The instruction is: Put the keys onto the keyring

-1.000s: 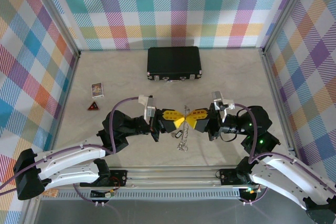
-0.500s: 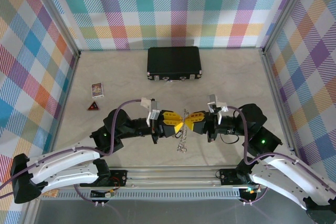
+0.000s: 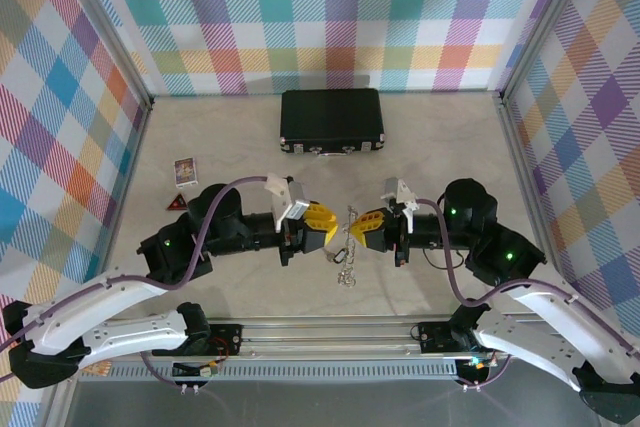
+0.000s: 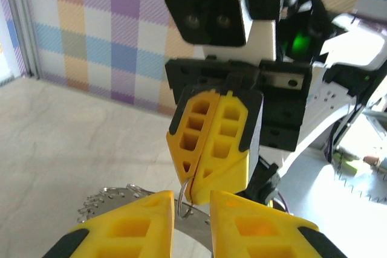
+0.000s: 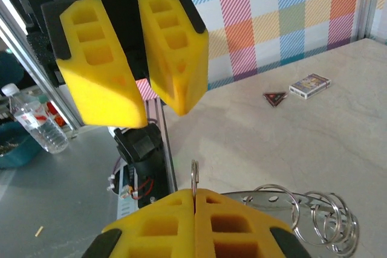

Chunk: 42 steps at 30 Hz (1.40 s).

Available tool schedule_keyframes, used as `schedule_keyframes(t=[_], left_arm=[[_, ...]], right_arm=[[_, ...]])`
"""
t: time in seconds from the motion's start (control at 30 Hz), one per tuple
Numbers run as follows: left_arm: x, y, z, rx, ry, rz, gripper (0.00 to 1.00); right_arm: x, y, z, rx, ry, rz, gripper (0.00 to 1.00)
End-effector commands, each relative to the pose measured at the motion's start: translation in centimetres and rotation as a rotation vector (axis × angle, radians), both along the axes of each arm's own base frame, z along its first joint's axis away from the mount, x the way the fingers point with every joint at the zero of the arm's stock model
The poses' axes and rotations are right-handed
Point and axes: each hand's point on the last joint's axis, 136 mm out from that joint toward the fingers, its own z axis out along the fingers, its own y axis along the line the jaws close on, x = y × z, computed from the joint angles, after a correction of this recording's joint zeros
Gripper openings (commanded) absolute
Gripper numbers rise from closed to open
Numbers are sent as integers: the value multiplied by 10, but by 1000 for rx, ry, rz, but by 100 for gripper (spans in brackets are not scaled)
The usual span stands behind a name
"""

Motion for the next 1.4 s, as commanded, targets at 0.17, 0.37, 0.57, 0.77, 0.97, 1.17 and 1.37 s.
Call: schedule_keyframes(t=[0.17, 0.37, 0.57, 0.77, 0.97, 1.17, 1.37], left_arm=[[-2, 2, -33, 165, 51, -16, 23], [6, -1, -42, 194, 86, -1, 23], [22, 9, -56, 223, 182, 29, 23], [19, 8, -50, 187, 218, -17, 25], [17, 8, -53, 208, 248, -45, 26], [6, 3, -57, 213, 274, -123, 30], [-2, 2, -52, 205, 253, -178, 31]], right_arm=[[-1, 2, 1, -44, -65, 39, 0], [0, 5, -4, -78, -59, 51, 0], [2, 7, -13, -117, -66, 62, 0], [4, 7, -20, -156, -60, 63, 0], [-2, 5, -24, -167, -53, 87, 0], [-14, 6, -19, -136, -81, 160, 0], [-12, 8, -19, -144, -91, 162, 0]])
